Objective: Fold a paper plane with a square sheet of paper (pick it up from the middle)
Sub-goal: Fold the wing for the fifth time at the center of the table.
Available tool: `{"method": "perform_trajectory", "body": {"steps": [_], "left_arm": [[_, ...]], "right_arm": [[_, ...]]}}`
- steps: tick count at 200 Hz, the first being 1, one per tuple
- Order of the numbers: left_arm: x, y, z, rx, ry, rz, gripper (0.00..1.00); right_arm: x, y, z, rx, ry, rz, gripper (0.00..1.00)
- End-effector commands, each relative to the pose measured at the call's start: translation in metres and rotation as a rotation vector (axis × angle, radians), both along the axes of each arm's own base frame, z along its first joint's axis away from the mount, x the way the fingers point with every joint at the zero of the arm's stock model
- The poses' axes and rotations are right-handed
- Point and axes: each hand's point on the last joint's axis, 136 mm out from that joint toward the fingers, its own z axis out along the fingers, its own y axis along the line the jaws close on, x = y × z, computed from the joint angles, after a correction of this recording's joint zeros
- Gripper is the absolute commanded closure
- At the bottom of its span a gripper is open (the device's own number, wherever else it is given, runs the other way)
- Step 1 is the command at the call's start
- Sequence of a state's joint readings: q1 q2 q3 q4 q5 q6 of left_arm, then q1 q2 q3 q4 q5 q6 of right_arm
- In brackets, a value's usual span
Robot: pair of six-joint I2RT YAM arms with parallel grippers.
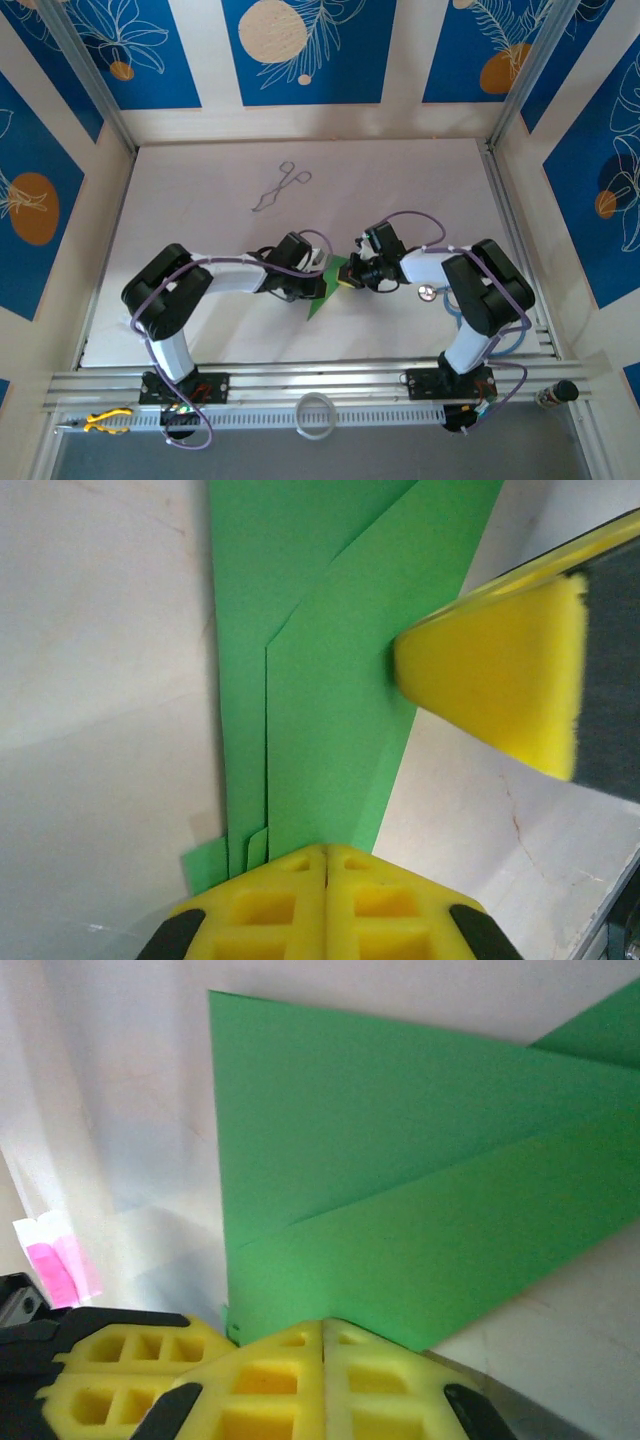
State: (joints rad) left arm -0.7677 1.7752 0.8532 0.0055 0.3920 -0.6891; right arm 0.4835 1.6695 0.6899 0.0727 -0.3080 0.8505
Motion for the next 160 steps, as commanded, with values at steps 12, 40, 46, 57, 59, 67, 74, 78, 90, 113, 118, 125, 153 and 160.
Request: {"method": "perform_trajectory", "body": {"steps": [12, 40, 46, 57, 59, 67, 74, 78, 90, 113, 118, 125, 153, 160], "left_arm": [[-0.025, 0.031, -0.037, 0.119, 0.086, 0.009, 0.97], [-0.025, 0.029, -0.038, 0.114, 0.092, 0.014, 0.98], [-0.025, 0.029, -0.038, 0.112, 0.092, 0.015, 0.98], [-0.023, 0.027, -0.037, 0.108, 0.090, 0.018, 0.98], [-0.024, 0.027, -0.037, 0.109, 0.091, 0.019, 0.98], [-0.023, 0.026, -0.036, 0.106, 0.091, 0.021, 0.98], [-0.022, 0.026, -0.037, 0.106, 0.093, 0.026, 0.98], [-0.022, 0.026, -0.037, 0.106, 0.093, 0.028, 0.98], [-0.022, 0.025, -0.036, 0.101, 0.095, 0.030, 0.98], [-0.023, 0.024, -0.036, 0.093, 0.100, 0.031, 1.00], [-0.024, 0.024, -0.037, 0.092, 0.102, 0.030, 1.00], [-0.024, 0.024, -0.037, 0.090, 0.103, 0.030, 1.00], [-0.026, 0.023, -0.037, 0.077, 0.111, 0.037, 1.00], [-0.026, 0.021, -0.036, 0.070, 0.113, 0.041, 1.00]], "right_arm": [[0.007, 0.006, 0.033, 0.051, -0.096, 0.029, 0.95], [0.000, 0.020, 0.035, 0.092, -0.104, 0.078, 0.94], [-0.003, 0.024, 0.032, 0.096, -0.096, 0.093, 0.94], [-0.006, 0.028, 0.025, 0.084, -0.075, 0.103, 0.95], [-0.007, 0.028, 0.023, 0.080, -0.070, 0.103, 0.94], [-0.008, 0.027, 0.015, 0.058, -0.054, 0.095, 0.95], [-0.009, 0.024, 0.007, 0.035, -0.040, 0.079, 0.95], [-0.009, 0.022, 0.003, 0.023, -0.034, 0.070, 0.95], [-0.009, 0.013, -0.008, -0.005, -0.016, 0.040, 0.95], [0.001, -0.003, -0.016, 0.001, -0.004, -0.008, 0.95], [0.004, -0.006, -0.016, 0.005, -0.004, -0.016, 0.95], [0.009, -0.011, -0.016, 0.009, -0.006, -0.027, 0.95], [0.037, -0.029, -0.005, 0.027, -0.037, -0.084, 0.95], [0.045, -0.034, -0.002, 0.026, -0.045, -0.100, 0.95]]}}
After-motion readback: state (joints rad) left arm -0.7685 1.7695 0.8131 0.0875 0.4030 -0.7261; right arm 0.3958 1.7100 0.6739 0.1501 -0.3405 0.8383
